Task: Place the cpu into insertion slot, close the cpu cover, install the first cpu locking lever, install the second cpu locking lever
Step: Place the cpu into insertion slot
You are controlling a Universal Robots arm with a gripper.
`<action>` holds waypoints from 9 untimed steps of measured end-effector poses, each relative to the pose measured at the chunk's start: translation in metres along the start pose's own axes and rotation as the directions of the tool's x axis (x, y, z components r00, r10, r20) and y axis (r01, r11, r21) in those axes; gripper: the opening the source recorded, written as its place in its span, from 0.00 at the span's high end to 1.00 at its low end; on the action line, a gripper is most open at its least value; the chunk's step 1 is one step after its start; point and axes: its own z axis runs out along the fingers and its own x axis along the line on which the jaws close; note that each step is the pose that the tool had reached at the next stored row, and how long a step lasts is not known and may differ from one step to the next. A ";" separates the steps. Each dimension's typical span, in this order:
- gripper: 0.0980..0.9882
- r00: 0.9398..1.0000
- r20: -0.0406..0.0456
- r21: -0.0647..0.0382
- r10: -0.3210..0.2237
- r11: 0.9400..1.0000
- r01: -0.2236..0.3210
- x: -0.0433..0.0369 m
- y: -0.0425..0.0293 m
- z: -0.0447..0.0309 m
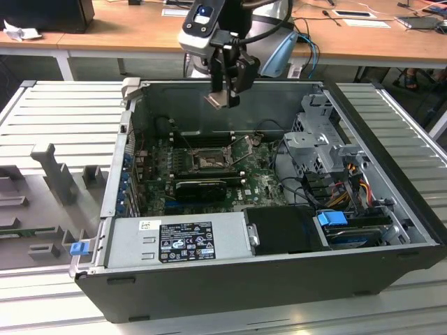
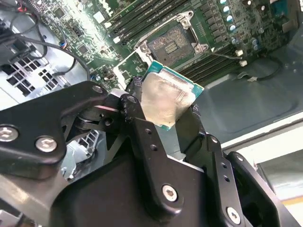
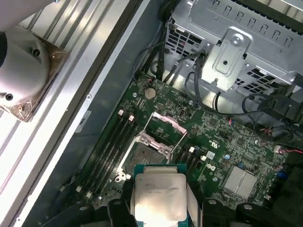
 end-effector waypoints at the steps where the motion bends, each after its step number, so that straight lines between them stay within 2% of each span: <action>1: 0.52 0.999 0.003 -0.001 0.035 0.999 -0.035 0.0000 0.0000 0.0003; 4: 0.52 0.993 0.010 -0.003 0.118 0.993 -0.118 0.0000 -0.0001 0.0009; 8: 0.52 0.986 0.014 -0.004 0.163 0.987 -0.163 0.0000 -0.0001 0.0013; 9: 0.52 0.983 0.016 -0.005 0.185 0.983 -0.185 0.0000 -0.0001 0.0014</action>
